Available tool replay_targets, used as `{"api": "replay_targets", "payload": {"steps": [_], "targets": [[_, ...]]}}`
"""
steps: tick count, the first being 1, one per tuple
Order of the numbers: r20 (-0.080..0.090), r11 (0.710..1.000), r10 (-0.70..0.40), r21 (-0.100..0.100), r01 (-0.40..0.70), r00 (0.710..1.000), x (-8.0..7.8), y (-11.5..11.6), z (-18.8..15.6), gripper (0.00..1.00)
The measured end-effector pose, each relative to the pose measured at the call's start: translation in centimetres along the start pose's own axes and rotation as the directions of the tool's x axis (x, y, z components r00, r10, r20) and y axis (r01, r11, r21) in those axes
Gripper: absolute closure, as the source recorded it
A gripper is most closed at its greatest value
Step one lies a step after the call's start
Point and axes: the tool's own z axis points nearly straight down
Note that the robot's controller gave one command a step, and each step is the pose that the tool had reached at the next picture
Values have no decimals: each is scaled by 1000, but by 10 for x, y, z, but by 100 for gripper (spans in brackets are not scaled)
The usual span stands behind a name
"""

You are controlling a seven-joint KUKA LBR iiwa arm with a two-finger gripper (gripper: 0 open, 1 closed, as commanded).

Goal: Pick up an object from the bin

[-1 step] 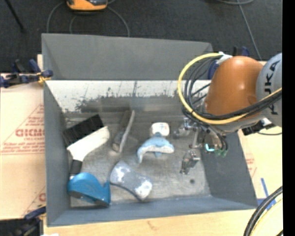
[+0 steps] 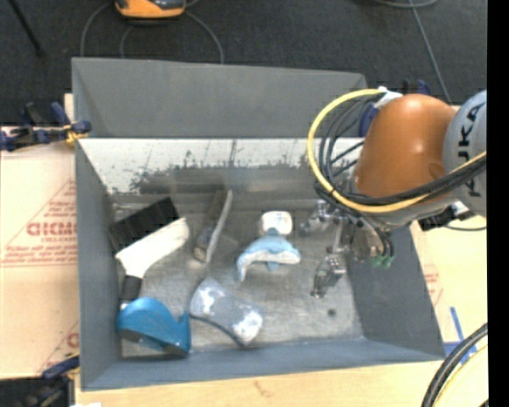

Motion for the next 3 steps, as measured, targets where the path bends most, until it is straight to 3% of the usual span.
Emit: {"api": "replay_targets", "payload": {"steps": [1, 2, 3], "targets": [[8, 998, -60, 1, 60, 998, -31, 12, 44, 0], [0, 995, -102, -1, 102, 995, -70, 33, 55, 0], [2, 965, -262, 0, 262, 965, -77, 23, 55, 0]]}}
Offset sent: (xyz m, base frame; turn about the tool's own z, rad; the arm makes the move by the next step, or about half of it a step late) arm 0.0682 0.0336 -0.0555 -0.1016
